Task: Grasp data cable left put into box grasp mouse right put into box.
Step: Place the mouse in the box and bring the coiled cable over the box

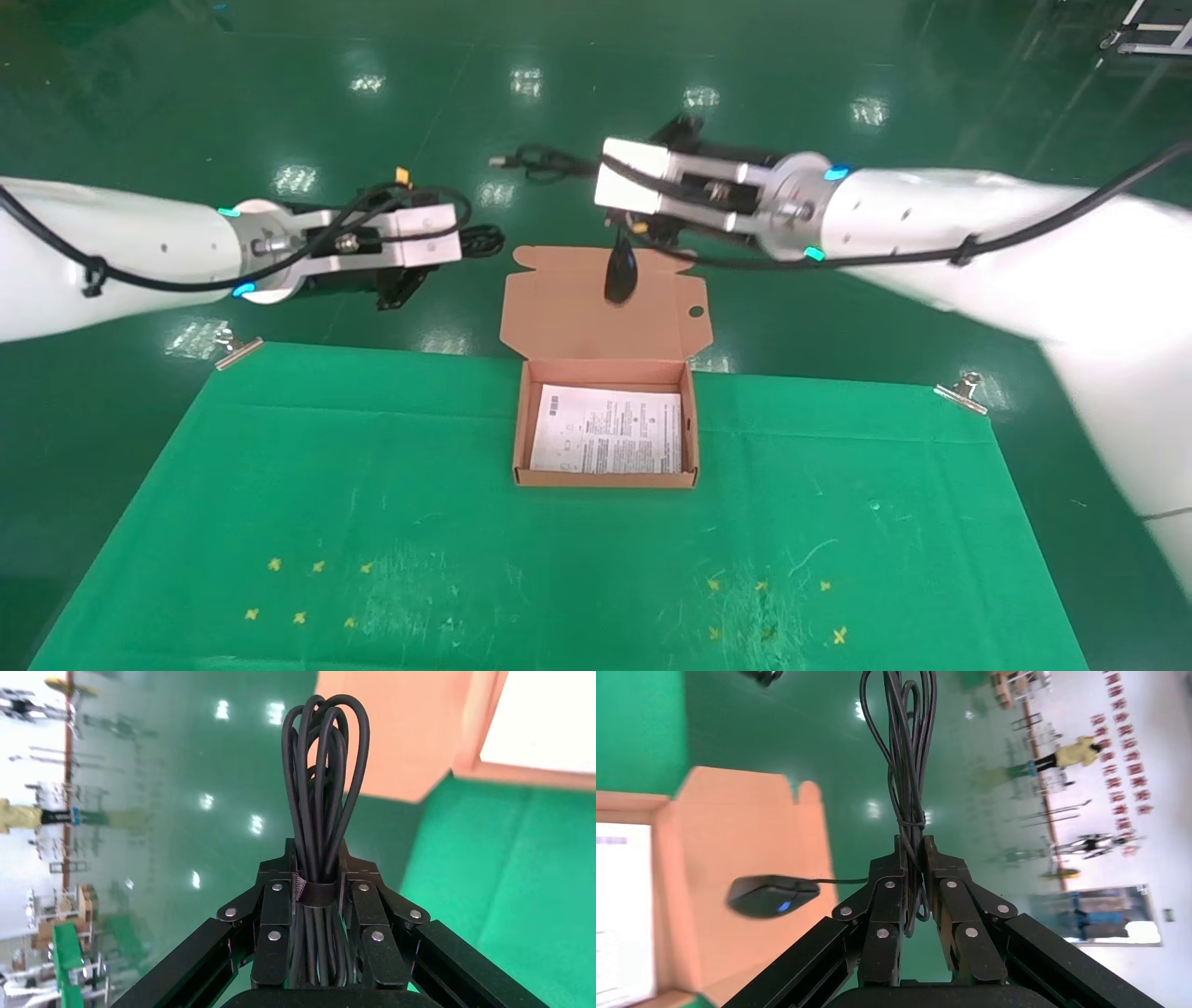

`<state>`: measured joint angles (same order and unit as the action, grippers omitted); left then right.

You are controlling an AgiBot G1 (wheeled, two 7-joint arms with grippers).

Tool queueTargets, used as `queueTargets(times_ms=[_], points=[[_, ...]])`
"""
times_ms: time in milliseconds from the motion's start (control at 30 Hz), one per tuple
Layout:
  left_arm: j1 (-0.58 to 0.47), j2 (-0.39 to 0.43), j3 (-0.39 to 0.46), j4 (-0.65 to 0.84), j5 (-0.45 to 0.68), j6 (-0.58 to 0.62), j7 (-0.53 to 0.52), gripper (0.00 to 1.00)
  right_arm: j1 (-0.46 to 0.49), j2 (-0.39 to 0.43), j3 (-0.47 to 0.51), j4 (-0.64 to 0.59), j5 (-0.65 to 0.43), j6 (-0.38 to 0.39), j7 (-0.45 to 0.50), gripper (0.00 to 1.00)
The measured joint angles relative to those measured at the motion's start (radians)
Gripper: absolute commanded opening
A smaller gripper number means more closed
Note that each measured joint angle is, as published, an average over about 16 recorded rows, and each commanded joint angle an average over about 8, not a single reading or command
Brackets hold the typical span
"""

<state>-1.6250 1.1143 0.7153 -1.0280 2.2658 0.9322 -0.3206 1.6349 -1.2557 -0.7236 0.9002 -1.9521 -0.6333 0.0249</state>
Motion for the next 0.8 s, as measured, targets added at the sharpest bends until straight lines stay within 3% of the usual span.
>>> queueTargets(times_ms=[367,800], points=[[0.025,-0.022,0.034,-0.01,0.145,0.061,-0.097,0.0,-0.05,-0.07,-0.017,-0.105,0.059,0.03,-0.042,0.0],[0.052,-0.046,0.06,-0.065,0.279,0.138,-0.205,0.0,-0.091,-0.106,-0.107,-0.171,0.226,0.088,-0.085,0.0]])
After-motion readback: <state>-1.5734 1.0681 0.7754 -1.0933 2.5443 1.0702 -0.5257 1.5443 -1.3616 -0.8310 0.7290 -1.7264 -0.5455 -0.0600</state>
